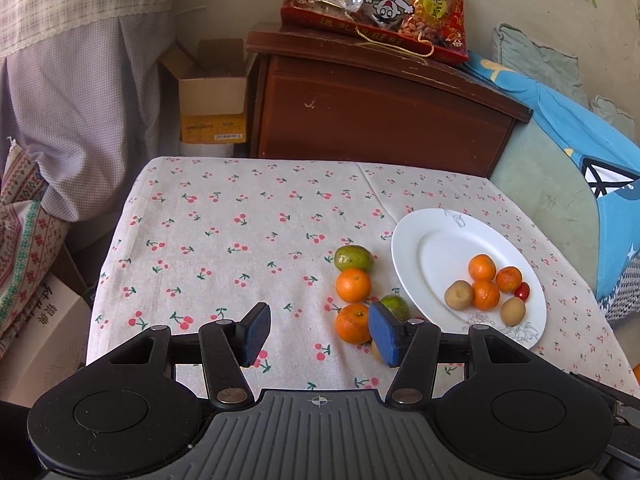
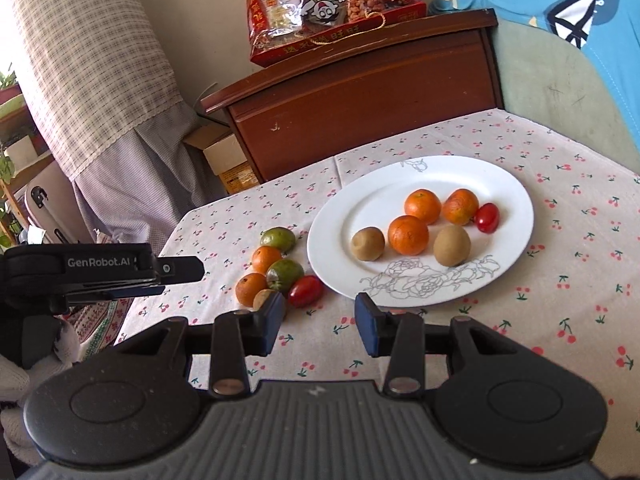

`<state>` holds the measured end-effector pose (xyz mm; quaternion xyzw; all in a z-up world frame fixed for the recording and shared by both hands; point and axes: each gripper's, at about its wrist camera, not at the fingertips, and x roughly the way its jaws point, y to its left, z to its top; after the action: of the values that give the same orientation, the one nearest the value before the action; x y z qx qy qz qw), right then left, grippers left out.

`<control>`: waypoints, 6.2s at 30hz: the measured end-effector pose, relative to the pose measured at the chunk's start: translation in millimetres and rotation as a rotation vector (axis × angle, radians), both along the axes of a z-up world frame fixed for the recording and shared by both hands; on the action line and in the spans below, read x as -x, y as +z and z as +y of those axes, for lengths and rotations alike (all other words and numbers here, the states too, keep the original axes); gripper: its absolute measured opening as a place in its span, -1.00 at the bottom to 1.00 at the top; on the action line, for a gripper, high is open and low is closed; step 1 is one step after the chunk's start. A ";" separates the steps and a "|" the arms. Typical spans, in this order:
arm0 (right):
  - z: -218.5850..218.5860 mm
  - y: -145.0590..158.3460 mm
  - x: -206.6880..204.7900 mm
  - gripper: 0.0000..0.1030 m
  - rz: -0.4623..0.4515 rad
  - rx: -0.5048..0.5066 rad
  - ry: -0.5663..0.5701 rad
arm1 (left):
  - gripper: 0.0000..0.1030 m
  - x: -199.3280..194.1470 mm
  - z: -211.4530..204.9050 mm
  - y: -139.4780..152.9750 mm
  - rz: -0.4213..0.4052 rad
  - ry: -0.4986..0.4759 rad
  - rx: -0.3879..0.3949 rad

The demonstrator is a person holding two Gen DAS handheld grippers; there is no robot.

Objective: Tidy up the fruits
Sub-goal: 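Move both open tools back toward the remaining fruit, then grasp a mandarin with the left tool while the right tool grasps a brown kiwi, then carry the mandarin and kiwi onto the plate and open both tools, then move both open tools back to the fruit on the cloth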

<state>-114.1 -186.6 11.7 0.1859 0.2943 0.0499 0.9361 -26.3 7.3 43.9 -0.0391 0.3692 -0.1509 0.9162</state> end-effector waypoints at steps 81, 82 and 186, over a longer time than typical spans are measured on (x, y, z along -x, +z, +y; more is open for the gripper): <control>-1.5 -14.4 -12.5 -0.53 0.076 -0.020 -0.083 | -0.47 0.8 -35.4 -31.1 -0.073 -0.115 -0.029; -4.8 -10.6 -11.4 -0.53 0.068 -0.030 -0.086 | -0.47 1.8 -35.1 -26.9 -0.078 -0.121 -0.017; 18.8 -21.1 -61.5 -0.29 0.102 0.132 0.173 | 0.17 -75.0 -26.1 -36.4 0.124 -0.104 0.027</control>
<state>-52.6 -167.8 -9.4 0.0999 0.3589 0.1014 0.9225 48.6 -18.7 7.4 -0.0414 0.4249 -0.2004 0.8818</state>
